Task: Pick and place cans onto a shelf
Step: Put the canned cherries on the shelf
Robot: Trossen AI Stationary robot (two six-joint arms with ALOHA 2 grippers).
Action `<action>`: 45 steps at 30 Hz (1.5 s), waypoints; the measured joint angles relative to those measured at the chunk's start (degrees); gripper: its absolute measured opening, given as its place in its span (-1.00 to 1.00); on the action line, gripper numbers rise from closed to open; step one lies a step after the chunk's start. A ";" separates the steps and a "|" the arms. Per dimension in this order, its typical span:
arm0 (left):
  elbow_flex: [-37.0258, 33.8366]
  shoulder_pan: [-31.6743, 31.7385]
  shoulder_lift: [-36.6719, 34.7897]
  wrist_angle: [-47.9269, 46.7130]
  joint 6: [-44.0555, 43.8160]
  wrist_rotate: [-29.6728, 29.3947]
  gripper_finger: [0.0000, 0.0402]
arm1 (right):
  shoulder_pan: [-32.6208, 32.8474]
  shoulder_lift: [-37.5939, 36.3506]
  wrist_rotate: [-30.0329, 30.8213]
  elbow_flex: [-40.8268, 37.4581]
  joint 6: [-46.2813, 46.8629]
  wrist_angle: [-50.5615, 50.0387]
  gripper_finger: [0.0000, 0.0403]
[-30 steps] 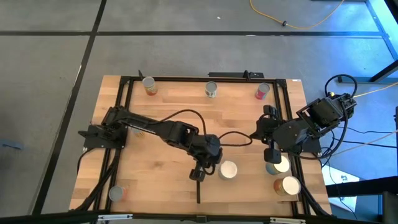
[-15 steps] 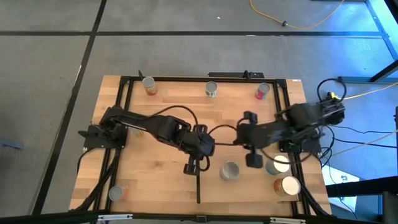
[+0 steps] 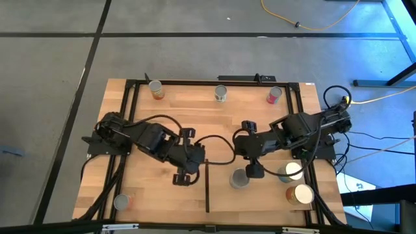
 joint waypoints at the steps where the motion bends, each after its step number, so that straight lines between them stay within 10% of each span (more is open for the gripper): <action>1: 0.01 -0.52 -0.31 -1.54 -1.18 -1.14 -1.00 | 0.01 -0.12 -0.03 0.08 0.01 0.26 -0.97; 23: 0.12 -8.32 -10.76 -2.23 -11.04 -17.58 -1.00 | -0.48 9.02 -7.14 0.25 -1.01 5.84 -0.97; 45: 0.09 -8.33 -11.29 -2.21 -11.27 -17.92 -1.00 | 1.31 10.60 -16.17 0.25 2.05 -3.84 -0.97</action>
